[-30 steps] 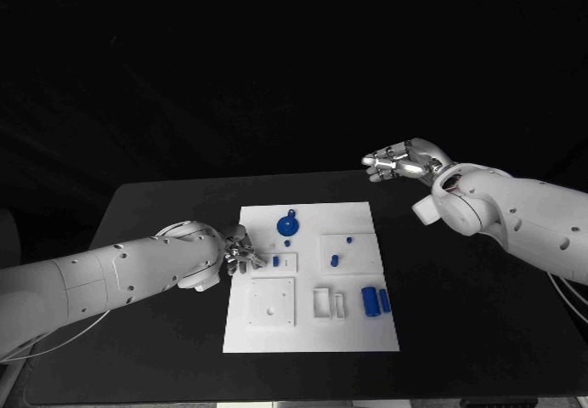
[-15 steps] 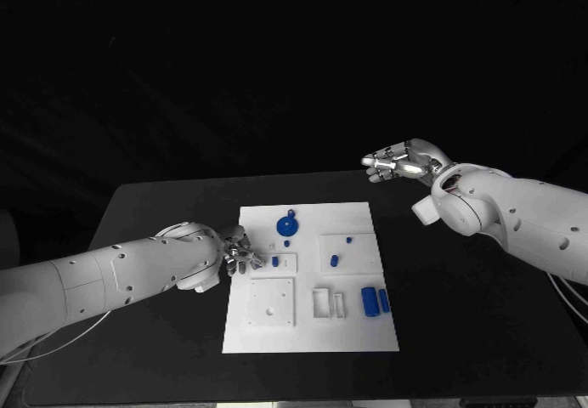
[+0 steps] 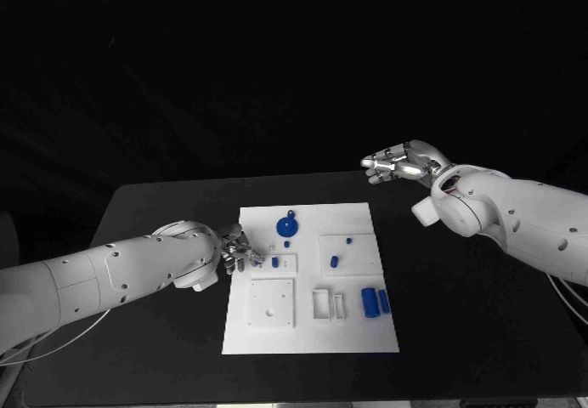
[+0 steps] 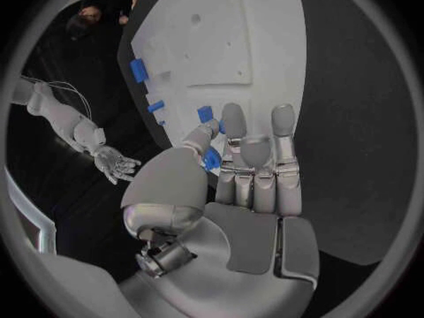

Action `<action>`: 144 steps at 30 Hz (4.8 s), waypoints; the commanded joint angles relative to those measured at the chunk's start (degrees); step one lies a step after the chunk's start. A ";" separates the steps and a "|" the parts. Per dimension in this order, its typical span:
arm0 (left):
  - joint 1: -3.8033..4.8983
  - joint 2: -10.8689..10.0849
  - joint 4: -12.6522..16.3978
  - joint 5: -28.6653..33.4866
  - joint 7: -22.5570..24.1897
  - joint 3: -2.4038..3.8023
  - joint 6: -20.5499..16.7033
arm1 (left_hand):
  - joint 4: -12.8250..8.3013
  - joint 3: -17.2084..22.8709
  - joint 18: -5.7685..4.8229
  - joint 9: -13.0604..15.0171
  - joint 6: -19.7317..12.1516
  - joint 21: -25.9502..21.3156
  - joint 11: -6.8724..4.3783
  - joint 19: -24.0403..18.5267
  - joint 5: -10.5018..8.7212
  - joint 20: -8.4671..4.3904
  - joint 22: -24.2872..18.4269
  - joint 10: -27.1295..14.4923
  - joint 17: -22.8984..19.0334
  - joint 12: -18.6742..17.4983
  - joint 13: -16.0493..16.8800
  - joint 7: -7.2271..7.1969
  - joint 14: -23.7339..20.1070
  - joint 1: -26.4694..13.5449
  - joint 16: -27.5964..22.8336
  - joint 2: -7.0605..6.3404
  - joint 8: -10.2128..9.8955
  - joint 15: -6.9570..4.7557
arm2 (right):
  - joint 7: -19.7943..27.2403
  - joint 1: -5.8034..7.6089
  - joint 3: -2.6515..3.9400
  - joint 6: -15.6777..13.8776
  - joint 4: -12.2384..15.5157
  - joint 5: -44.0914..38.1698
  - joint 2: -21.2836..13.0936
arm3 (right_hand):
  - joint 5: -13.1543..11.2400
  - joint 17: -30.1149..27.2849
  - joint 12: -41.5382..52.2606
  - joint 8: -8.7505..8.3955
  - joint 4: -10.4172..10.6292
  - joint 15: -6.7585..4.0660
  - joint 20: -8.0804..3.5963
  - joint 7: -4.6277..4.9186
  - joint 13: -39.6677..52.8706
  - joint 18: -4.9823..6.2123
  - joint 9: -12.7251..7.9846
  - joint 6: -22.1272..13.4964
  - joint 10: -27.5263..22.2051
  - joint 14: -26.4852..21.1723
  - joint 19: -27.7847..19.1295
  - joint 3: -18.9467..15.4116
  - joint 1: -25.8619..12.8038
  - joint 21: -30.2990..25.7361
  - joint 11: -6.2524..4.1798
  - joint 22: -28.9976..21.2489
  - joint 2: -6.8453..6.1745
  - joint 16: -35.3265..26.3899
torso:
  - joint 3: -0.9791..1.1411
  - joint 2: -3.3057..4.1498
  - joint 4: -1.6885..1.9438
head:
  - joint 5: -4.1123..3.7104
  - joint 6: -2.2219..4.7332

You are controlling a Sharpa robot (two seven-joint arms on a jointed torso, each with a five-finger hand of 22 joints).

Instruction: Assemble the parts on the task board

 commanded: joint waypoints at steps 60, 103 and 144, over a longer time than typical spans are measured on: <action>5.33 8.75 -9.71 -8.50 -4.01 0.69 22.70 | -5.20 6.19 0.50 1.90 -0.31 0.96 -1.08 -0.72 -0.88 0.22 1.12 2.58 -0.49 -0.24 -0.01 0.07 -0.22 4.36 0.02 0.50 0.13 0.16 | 0.39 -0.43 0.03 1.15 -0.58 -0.05 1.26 | 0.80 -0.11 -0.17 -0.06 0.02 0.17 -0.10 0.09 -0.05 -0.41 -0.10 -0.62 -0.42 -0.45 -0.46 0.06 -0.30 -0.04 0.23 -0.10 0.03 -0.30 | -0.01 0.10 -0.11 | 0.30 -0.40; 4.95 9.36 -10.98 -8.44 -3.32 -0.19 26.07 | -5.06 6.15 0.44 2.41 -0.38 0.94 -1.07 -0.87 -0.91 0.26 1.14 2.58 -0.25 -0.29 0.06 0.07 -0.30 4.64 0.19 0.39 0.14 0.22 | 0.40 -0.43 0.03 1.11 -0.43 -0.05 1.16 | 0.84 -0.11 -0.17 -0.05 -0.05 0.17 -0.09 0.08 -0.05 -0.41 -0.09 -0.61 -0.42 -0.43 -0.46 0.02 -0.36 -0.04 0.23 -0.10 0.09 -0.29 | -0.01 0.00 -0.03 | -0.07 -0.90; 4.81 9.64 -10.98 -7.96 -2.97 -0.22 24.34 | -4.78 6.18 0.45 2.64 -0.49 0.85 -1.05 -0.76 -1.03 0.26 1.12 2.57 -0.37 -0.33 0.17 0.08 -0.22 4.69 0.04 0.39 0.13 0.21 | 0.40 -0.43 0.03 1.16 -0.40 -0.05 1.12 | 0.84 -0.11 -0.17 -0.05 -0.05 0.17 -0.09 0.08 -0.05 -0.41 -0.09 -0.61 -0.42 -0.43 -0.46 0.02 -0.36 -0.04 0.23 -0.10 0.09 -0.29 | -0.02 0.03 -0.04 | -0.09 -0.97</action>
